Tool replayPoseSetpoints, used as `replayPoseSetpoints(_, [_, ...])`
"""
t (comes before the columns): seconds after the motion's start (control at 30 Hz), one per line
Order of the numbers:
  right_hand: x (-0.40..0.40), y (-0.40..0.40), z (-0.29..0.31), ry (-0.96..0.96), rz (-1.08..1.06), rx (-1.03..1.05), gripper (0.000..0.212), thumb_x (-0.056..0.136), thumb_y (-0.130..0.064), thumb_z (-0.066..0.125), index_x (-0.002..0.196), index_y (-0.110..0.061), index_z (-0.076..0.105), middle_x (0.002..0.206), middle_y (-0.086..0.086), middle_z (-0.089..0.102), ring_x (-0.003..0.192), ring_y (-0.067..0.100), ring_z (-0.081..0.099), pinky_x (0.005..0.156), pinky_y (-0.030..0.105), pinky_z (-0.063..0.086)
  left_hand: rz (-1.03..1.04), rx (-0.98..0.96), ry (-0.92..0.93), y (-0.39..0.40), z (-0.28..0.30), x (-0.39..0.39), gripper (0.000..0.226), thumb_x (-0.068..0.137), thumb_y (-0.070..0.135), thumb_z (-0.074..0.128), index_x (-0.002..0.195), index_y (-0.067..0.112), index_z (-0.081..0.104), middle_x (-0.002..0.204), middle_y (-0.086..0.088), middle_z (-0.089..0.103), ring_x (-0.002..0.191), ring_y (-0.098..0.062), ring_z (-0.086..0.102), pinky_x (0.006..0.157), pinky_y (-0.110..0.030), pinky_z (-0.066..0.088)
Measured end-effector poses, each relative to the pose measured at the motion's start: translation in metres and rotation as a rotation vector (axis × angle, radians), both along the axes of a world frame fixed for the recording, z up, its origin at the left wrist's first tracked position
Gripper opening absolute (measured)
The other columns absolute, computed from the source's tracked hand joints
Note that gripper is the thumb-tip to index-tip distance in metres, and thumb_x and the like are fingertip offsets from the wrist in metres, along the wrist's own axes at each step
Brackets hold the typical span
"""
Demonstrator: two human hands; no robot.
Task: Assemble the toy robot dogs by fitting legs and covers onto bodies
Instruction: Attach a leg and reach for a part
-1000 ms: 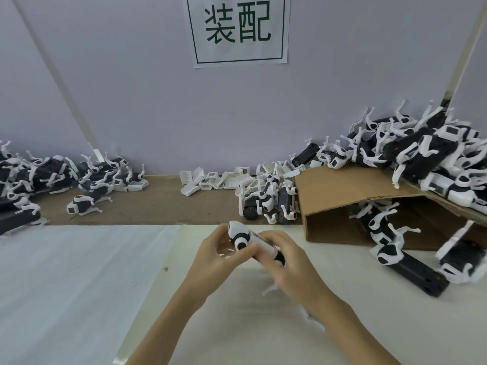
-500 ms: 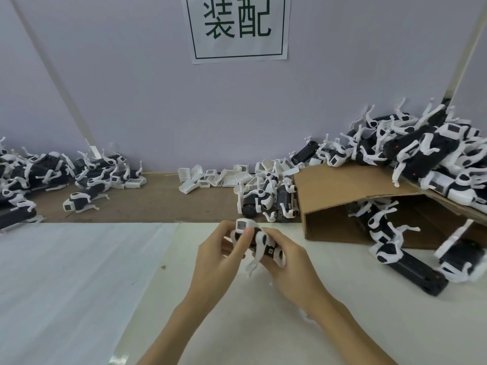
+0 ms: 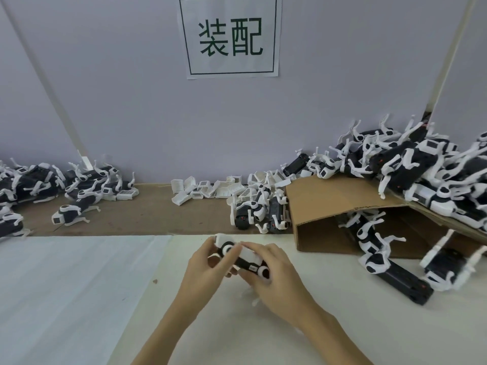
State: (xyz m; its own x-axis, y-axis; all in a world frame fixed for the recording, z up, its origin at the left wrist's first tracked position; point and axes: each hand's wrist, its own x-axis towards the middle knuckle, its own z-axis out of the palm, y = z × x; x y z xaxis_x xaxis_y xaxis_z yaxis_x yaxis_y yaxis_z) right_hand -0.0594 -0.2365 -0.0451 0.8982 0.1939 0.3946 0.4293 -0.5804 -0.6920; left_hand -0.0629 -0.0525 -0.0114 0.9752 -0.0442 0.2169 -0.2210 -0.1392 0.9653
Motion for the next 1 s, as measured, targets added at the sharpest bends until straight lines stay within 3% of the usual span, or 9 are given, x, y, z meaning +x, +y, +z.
replayPoseSetpoints(0.07, [-0.002, -0.002, 0.007, 0.147, 0.058, 0.089, 0.058, 0.094, -0.066, 0.059, 0.148, -0.052, 0.043, 0.128, -0.025, 0.05, 0.116, -0.012, 0.051, 0.09, 0.003, 0.043, 0.009, -0.09, 0.046, 0.008, -0.002, 0.005, 0.044, 0.089, 0.055, 0.07, 0.109, 0.016, 0.074, 0.096, -0.007, 0.079, 0.082, -0.025, 0.076, 0.077, -0.036, 0.058])
replayPoseSetpoints(0.13, [-0.002, -0.005, 0.011, 0.24, 0.128, 0.163, 0.055, 0.092, -0.07, 0.057, 0.143, -0.052, 0.049, 0.127, -0.022, 0.059, 0.108, -0.002, 0.063, 0.088, 0.019, 0.056, -0.026, -0.177, 0.086, 0.018, -0.004, 0.01, 0.043, 0.089, 0.056, 0.066, 0.108, 0.019, 0.078, 0.099, -0.011, 0.079, 0.086, -0.026, 0.075, 0.083, -0.039, 0.055])
replayPoseSetpoints(0.23, [-0.003, -0.006, 0.017, 0.31, 0.176, 0.267, 0.041, 0.089, -0.058, 0.069, 0.126, -0.041, 0.065, 0.109, -0.008, 0.072, 0.091, 0.02, 0.075, 0.08, 0.04, 0.063, -0.043, -0.189, 0.097, 0.027, -0.009, 0.015, 0.042, 0.088, 0.062, 0.064, 0.107, 0.028, 0.08, 0.103, -0.01, 0.08, 0.093, -0.022, 0.076, 0.089, -0.041, 0.054])
replayPoseSetpoints(0.37, [0.013, -0.015, 0.055, 0.502, 0.225, 0.482, 0.044, 0.096, -0.042, 0.071, 0.123, -0.006, 0.07, 0.102, 0.017, 0.063, 0.085, 0.032, 0.072, 0.095, 0.053, 0.059, 0.035, -0.358, 0.165, 0.028, -0.013, 0.027, 0.062, 0.092, 0.069, 0.046, 0.127, 0.024, 0.07, 0.113, -0.012, 0.079, 0.105, -0.034, 0.076, 0.088, -0.051, 0.056])
replayPoseSetpoints(0.5, [0.043, -0.057, 0.139, 0.386, 0.225, 1.235, 0.083, 0.095, -0.052, 0.063, 0.154, 0.0, 0.036, 0.121, 0.012, 0.063, 0.11, 0.009, 0.07, 0.105, 0.028, 0.052, 0.115, -0.407, 0.163, 0.034, -0.01, 0.029, 0.067, 0.102, 0.067, 0.035, 0.126, 0.014, 0.069, 0.111, -0.015, 0.078, 0.095, -0.039, 0.077, 0.079, -0.049, 0.057])
replayPoseSetpoints(0.57, [0.048, -0.066, 0.162, 0.357, 0.289, 1.552, 0.104, 0.089, -0.063, 0.063, 0.165, -0.018, 0.008, 0.142, 0.031, 0.052, 0.125, 0.036, 0.066, 0.109, 0.044, 0.05, 0.143, -0.339, 0.166, 0.034, -0.012, 0.027, 0.064, 0.107, 0.059, 0.036, 0.115, 0.009, 0.074, 0.103, -0.016, 0.078, 0.085, -0.035, 0.075, 0.075, -0.045, 0.058])
replayPoseSetpoints(0.63, [0.053, -0.056, 0.16, 0.536, 0.346, 1.497, 0.091, 0.095, -0.068, 0.055, 0.164, -0.024, 0.015, 0.143, 0.037, 0.051, 0.122, 0.051, 0.064, 0.104, 0.055, 0.051, 0.163, -0.251, 0.156, 0.029, -0.012, 0.024, 0.057, 0.111, 0.05, 0.041, 0.105, 0.006, 0.077, 0.097, -0.013, 0.078, 0.079, -0.028, 0.072, 0.071, -0.04, 0.057])
replayPoseSetpoints(0.8, [0.061, 0.012, 0.088, 0.719, 0.301, 1.279, 0.069, 0.101, -0.058, 0.049, 0.146, -0.005, 0.053, 0.125, 0.019, 0.072, 0.102, 0.033, 0.075, 0.09, 0.042, 0.054, 0.36, 0.239, -0.048, 0.028, -0.023, 0.023, 0.021, 0.108, 0.028, 0.059, 0.092, 0.02, 0.069, 0.091, 0.01, 0.071, 0.088, -0.012, 0.064, 0.079, -0.028, 0.051])
replayPoseSetpoints(1.0, [0.101, 0.118, 0.039, 0.919, 0.243, 1.294, 0.046, 0.109, -0.038, 0.045, 0.133, -0.004, 0.064, 0.099, 0.011, 0.072, 0.081, 0.024, 0.067, 0.076, 0.033, 0.054, 0.586, 0.581, 0.02, 0.098, -0.006, 0.079, 0.023, 0.103, 0.03, 0.058, 0.116, 0.014, 0.066, 0.123, -0.006, 0.058, 0.124, -0.028, 0.051, 0.104, -0.036, 0.043])
